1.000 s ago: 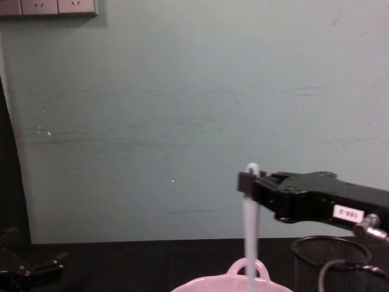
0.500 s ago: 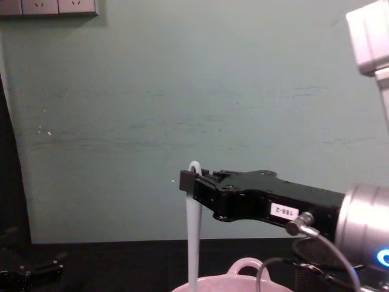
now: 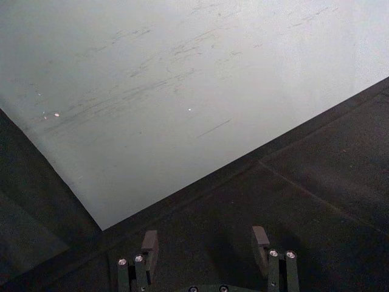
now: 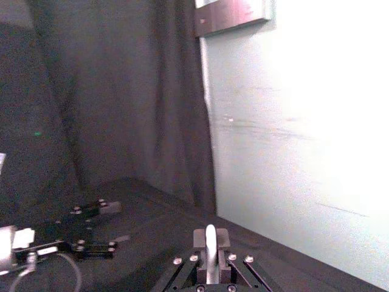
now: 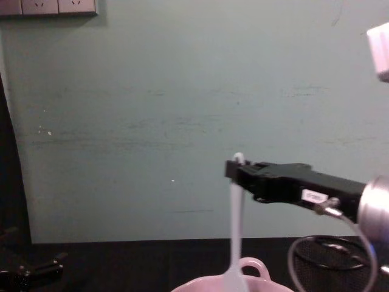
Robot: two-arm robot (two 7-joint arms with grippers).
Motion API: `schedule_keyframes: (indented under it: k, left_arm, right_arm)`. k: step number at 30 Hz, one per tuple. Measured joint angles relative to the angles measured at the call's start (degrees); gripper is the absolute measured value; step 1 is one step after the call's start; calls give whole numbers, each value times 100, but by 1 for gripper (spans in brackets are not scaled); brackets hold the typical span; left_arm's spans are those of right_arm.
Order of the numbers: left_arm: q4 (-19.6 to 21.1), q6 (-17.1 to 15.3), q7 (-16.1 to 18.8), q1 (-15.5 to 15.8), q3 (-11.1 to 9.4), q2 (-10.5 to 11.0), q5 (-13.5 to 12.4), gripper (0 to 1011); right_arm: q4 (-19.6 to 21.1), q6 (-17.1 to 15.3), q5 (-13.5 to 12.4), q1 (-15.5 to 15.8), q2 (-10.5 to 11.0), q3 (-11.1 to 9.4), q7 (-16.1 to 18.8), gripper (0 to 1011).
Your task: Use the one hand to pick up the spoon and stir the clear water in the bowl.
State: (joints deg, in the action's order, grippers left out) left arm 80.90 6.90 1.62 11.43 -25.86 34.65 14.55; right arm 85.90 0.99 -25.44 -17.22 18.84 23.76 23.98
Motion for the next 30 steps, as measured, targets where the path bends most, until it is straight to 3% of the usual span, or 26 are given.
schedule_keyframes:
  k: [5, 12, 20, 30]
  left_arm:
    - [0, 0, 0, 0, 0, 0, 0, 1005]
    - [0, 0, 0, 0, 0, 0, 0, 1005]
    - [0, 0, 0, 0, 0, 0, 0, 1005]
    - [0, 0, 0, 0, 0, 0, 0, 1005]
  right_arm:
    - [242, -29, -17, 209, 220, -225, -95, 110]
    - [653, -160, 140, 478, 452, -264, -148, 110]
    - [960, -273, 327, 611, 473, -15, -64, 110]
    - [1035, -237, 382, 553, 237, 289, 75, 110]
